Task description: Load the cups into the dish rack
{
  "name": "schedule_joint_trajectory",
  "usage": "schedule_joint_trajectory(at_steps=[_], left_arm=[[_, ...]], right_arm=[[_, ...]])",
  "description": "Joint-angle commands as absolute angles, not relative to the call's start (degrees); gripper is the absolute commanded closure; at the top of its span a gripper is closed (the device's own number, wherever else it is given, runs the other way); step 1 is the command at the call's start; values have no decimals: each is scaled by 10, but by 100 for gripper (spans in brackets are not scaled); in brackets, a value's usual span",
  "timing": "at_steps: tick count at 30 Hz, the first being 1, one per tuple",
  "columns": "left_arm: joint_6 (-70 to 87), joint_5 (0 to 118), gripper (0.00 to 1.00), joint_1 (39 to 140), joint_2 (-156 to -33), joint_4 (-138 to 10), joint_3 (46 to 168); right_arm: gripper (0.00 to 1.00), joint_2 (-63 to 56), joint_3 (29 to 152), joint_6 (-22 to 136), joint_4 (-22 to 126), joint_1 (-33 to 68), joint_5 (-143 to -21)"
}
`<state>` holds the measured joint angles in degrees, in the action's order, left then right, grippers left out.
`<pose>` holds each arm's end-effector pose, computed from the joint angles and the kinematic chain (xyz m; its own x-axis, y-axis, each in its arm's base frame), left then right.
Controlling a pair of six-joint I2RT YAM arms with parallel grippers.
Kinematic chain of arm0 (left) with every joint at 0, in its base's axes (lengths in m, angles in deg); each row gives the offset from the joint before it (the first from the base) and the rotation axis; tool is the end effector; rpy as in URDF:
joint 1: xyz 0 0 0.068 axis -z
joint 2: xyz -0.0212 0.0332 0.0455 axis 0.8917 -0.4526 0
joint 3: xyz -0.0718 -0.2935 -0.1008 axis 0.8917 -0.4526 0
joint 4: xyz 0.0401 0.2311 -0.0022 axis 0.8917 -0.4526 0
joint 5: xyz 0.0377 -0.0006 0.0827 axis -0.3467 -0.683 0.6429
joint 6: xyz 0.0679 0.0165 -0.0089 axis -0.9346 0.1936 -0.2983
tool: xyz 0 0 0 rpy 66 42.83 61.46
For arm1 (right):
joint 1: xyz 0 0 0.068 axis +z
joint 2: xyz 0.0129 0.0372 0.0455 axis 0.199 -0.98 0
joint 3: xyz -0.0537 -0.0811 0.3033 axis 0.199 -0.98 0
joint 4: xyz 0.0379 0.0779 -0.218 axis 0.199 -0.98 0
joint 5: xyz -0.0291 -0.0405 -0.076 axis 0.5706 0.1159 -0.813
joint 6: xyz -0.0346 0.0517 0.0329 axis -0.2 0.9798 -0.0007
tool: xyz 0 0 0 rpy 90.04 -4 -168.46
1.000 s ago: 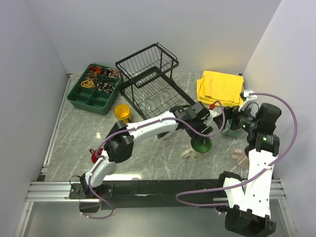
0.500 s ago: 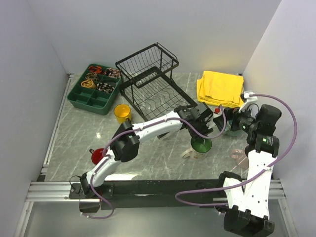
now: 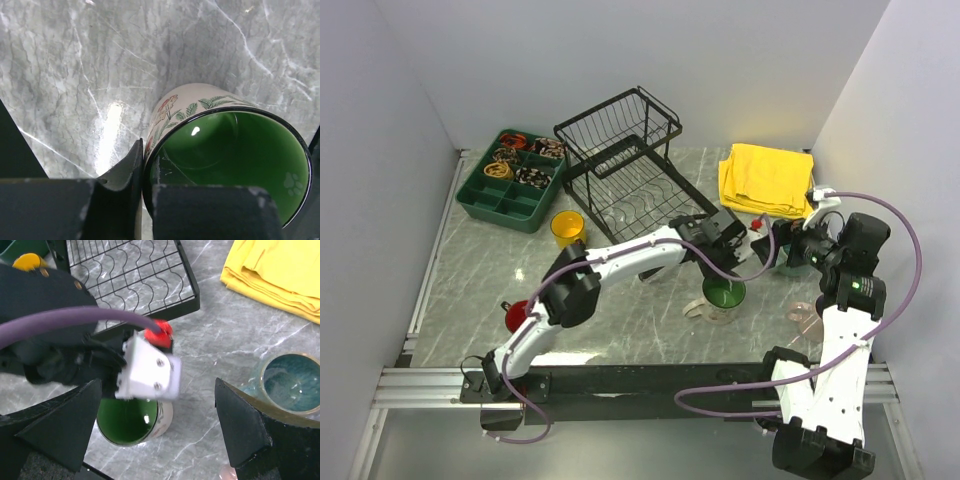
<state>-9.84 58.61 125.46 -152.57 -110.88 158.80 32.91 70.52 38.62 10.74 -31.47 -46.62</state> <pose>0.2399 -0.4767 0.2538 -0.2678 0.7628 -0.5885 0.9540 0.2954 -0.0512 0.1051 0.0038 0.3743 -0.4003 -0.0124 -0.9163 -0.3982 0.9029 0.1617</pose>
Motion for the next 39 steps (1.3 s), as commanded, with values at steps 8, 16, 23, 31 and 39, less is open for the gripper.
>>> schedule_joint_trajectory(at_steps=[8, 16, 23, 31, 39], left_arm=[[260, 379, 99, 1124, -1227, -728, 1257], [371, 530, 99, 1106, -1048, -616, 1123], [501, 723, 99, 1094, -880, -446, 965], [569, 833, 99, 1095, -850, -355, 940], [577, 826, 99, 1105, -901, -251, 973]], right_arm=[[0, 332, 821, 347, 26, -315, -405], [0, 302, 860, 344, -26, -314, -306], [0, 273, 849, 360, -51, -262, -192], [0, 251, 826, 481, 85, -136, -117], [0, 233, 737, 918, 516, -56, -149]])
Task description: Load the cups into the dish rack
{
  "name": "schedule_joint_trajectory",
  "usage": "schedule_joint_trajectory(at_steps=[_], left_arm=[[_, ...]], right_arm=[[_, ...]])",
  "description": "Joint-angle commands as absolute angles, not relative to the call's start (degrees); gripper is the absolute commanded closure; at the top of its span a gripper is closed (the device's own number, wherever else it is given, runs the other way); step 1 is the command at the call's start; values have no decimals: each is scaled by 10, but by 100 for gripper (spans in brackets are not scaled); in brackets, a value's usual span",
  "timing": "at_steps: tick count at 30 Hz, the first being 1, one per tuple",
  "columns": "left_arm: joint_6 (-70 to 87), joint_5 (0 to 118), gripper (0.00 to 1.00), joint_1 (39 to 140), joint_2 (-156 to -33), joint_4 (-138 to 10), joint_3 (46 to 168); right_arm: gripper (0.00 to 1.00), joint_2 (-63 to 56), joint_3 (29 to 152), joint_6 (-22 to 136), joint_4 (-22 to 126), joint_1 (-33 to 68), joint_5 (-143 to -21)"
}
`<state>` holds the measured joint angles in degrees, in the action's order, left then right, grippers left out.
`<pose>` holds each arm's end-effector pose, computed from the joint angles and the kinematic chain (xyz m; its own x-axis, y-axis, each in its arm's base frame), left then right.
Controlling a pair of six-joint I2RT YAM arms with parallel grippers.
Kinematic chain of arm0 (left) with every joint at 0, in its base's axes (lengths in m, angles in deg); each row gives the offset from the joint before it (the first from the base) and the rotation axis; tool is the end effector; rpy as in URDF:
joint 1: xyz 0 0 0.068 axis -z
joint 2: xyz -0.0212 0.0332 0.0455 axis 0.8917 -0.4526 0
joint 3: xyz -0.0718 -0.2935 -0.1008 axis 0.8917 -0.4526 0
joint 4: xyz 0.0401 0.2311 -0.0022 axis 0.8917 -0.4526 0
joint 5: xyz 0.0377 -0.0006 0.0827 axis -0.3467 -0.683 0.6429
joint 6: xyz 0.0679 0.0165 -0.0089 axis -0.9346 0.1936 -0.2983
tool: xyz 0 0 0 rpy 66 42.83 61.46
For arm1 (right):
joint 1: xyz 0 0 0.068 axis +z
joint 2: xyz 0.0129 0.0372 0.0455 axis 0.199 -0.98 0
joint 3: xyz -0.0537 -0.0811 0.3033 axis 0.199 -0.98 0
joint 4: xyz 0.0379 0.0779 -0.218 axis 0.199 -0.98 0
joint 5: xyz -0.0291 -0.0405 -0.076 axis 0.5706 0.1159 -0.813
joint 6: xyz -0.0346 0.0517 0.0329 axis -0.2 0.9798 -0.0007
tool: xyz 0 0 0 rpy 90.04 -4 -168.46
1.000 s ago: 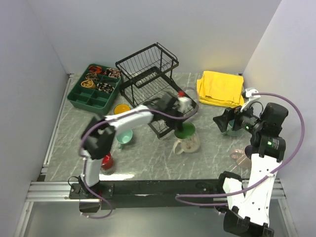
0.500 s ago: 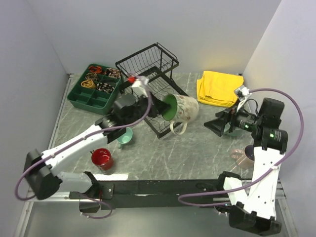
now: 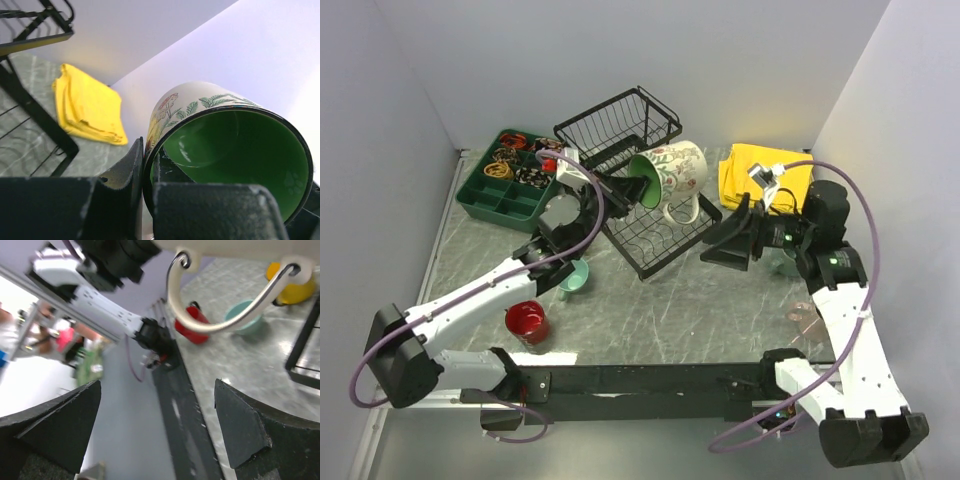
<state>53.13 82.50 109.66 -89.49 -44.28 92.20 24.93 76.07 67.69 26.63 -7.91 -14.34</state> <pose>0.1959 -0.1847 0.4342 -0.3756 -0.7686 -0.5179 0.3725 0.3865 -0.8437 0.1146 0.0630 0.4274 -0.5547 0.0394 -0.8311 -0.8129 0.1874 0.5514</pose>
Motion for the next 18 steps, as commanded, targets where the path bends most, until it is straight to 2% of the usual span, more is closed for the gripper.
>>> schedule_joint_trajectory(at_steps=[1, 13, 18], left_arm=[[577, 825, 99, 1109, -905, -247, 977], [595, 843, 99, 1132, -934, -179, 980], [602, 847, 99, 1143, -956, -144, 985]], right_arm=[[0, 224, 742, 927, 523, -52, -154], [3, 174, 710, 1231, 834, -36, -233], [5, 147, 714, 1305, 881, -31, -237]])
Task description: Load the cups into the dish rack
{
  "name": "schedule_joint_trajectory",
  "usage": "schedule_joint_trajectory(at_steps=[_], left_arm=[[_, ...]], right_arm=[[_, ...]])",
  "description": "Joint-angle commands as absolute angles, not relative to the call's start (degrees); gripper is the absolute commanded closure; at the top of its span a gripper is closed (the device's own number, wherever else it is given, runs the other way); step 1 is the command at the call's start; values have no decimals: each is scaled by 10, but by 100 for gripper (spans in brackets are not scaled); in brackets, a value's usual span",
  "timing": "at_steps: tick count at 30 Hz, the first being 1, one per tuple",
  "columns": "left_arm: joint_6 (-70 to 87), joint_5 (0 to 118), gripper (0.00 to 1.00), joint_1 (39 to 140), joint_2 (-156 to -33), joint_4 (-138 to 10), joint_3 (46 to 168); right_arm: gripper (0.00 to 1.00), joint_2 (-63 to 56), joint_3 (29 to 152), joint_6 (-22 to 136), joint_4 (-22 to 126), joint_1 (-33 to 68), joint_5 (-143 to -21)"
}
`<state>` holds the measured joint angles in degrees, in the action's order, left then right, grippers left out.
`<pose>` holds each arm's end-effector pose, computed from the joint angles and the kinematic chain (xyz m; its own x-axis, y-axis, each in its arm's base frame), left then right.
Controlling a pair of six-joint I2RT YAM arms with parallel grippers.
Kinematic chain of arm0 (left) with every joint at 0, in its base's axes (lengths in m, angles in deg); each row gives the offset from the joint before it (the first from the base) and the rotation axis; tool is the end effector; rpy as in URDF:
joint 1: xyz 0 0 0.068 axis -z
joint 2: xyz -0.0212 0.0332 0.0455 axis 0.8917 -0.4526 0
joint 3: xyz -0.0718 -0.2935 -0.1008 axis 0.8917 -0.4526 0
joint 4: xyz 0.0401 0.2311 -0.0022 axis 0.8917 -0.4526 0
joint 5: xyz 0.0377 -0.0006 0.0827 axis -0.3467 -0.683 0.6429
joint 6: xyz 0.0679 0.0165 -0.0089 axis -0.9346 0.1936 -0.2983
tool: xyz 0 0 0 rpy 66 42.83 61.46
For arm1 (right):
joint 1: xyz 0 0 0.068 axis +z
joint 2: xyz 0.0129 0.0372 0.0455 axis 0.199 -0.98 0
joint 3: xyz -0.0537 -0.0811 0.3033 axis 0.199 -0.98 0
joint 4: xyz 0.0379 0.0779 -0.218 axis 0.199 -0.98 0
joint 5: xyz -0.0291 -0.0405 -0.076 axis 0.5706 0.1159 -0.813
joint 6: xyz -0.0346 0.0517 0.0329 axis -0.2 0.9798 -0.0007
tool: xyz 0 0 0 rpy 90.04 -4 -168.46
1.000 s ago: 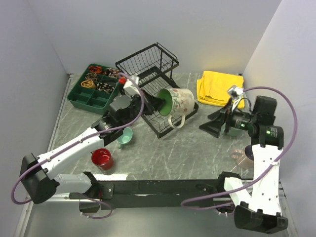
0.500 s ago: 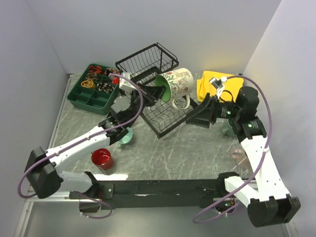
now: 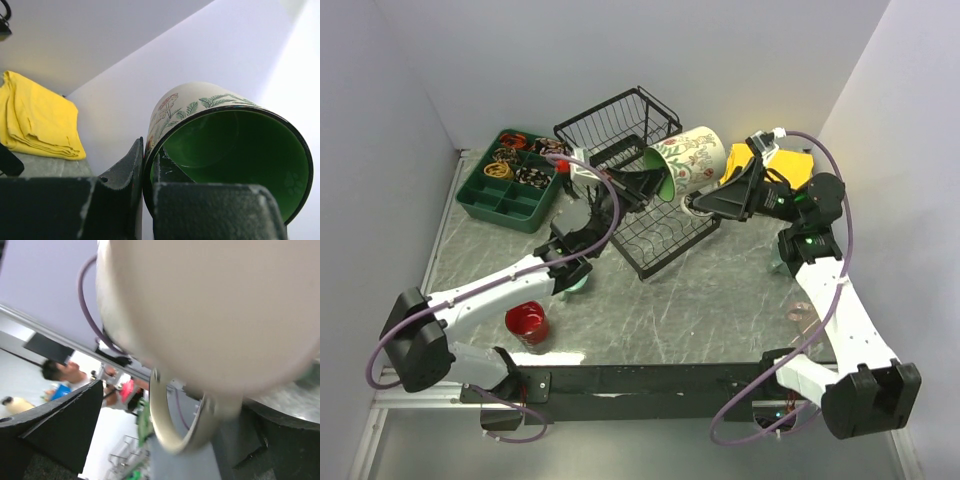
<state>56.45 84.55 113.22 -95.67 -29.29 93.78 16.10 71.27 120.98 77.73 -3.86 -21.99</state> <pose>0.2023 -0.2152 0.4482 -0.3692 -0.8405 -0.3966 0.4570 0.2074 -0.8649 0.1708 0.0767 0.4622 -0.7409 0.2582 -0.6200 -0.6327 0.0413 0.7733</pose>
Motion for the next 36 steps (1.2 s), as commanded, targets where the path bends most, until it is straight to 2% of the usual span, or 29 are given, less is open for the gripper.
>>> schedule_joint_trajectory(at_steps=[1, 6, 10, 18, 20, 21, 22, 26, 29, 30, 33, 36], left_arm=[[603, 847, 99, 1144, -962, -140, 987], [599, 850, 99, 1146, -974, -130, 993], [592, 851, 99, 1147, -979, -132, 998], [607, 835, 99, 1147, -993, -132, 1006], [610, 829, 99, 1147, -996, -132, 1009], [612, 825, 99, 1147, -997, -130, 1010], [613, 822, 99, 1147, -1000, -130, 1011], [618, 800, 99, 1147, -1004, -123, 1009], [617, 788, 77, 1147, -1000, -122, 1004], [618, 783, 62, 1146, -996, -124, 1001], [615, 783, 45, 1146, -970, -143, 981], [607, 790, 34, 1146, -944, -172, 962]], right_arm=[[6, 145, 715, 1312, 900, -31, -237], [12, 141, 711, 1344, 914, -30, -243], [33, 148, 700, 1343, 905, -30, -246], [61, 148, 703, 1375, 941, -31, -240], [76, 149, 703, 1371, 939, -31, -238], [93, 149, 703, 1369, 939, -31, -234], [100, 150, 704, 1364, 940, -31, -231], [100, 159, 704, 1334, 919, -40, -223], [100, 168, 692, 1336, 933, -52, -221], [100, 170, 687, 1342, 943, -63, -220], [100, 170, 681, 1375, 994, -85, -217], [100, 168, 679, 1392, 1010, -97, -217]])
